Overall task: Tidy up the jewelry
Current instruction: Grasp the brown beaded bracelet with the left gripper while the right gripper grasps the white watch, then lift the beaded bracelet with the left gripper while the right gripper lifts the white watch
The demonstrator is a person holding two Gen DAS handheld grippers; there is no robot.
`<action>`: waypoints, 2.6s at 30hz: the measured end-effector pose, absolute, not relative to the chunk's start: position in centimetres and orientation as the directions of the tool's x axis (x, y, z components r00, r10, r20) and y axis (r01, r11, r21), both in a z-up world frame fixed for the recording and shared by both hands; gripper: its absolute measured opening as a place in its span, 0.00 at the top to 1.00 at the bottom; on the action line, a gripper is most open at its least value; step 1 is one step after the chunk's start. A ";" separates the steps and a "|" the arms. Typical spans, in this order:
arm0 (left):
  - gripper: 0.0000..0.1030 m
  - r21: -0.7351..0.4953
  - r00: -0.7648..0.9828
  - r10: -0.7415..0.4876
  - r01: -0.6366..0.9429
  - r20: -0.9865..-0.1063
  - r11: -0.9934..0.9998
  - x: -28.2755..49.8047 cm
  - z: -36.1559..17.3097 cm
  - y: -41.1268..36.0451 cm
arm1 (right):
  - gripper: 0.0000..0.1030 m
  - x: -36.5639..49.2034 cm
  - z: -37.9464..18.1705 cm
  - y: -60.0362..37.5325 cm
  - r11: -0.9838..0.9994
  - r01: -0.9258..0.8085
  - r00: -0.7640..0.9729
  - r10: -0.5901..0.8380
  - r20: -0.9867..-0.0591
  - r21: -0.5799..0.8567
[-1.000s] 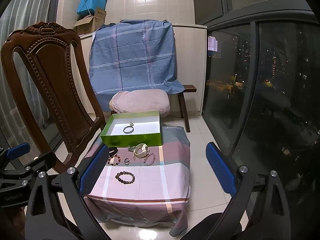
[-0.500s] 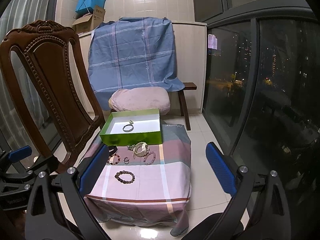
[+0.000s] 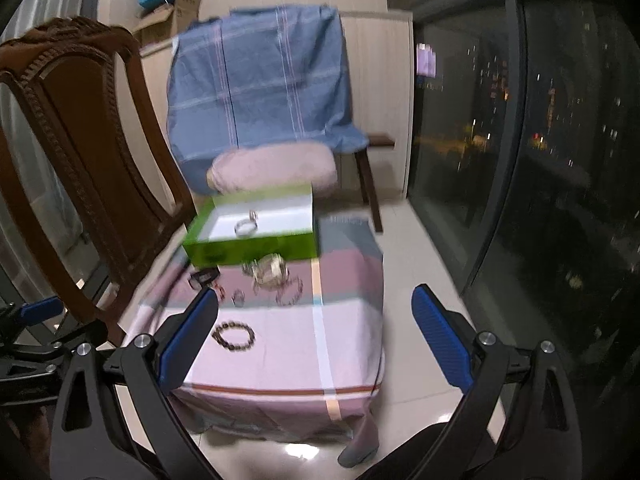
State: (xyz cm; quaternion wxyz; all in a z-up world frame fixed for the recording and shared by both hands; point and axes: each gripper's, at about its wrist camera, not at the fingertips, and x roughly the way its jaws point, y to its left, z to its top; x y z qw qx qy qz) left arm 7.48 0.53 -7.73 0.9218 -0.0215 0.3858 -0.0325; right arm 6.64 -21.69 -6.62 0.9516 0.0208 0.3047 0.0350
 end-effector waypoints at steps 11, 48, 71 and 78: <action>0.15 -0.071 0.525 -0.098 0.072 -0.845 0.995 17.0 -19.8 0.2 | 0.08 13.9 -15.5 -21.4 0.996 -0.073 0.696 0.087 -0.713 0.050; 0.89 -0.188 0.613 -0.208 0.097 -0.762 0.977 20.5 -18.4 3.9 | 0.82 27.4 -19.7 -14.6 0.981 -0.191 0.649 0.148 -0.747 0.028; 0.89 -0.242 0.795 -0.273 0.163 -0.542 0.956 4.9 -2.4 2.6 | 0.82 5.5 -4.8 -18.0 0.978 -0.202 0.825 0.195 -0.530 0.046; 0.89 -0.230 0.803 -0.269 0.168 -0.532 0.959 2.7 -1.7 1.8 | 0.82 3.4 -4.0 -17.9 0.978 -0.204 0.839 0.199 -0.507 0.046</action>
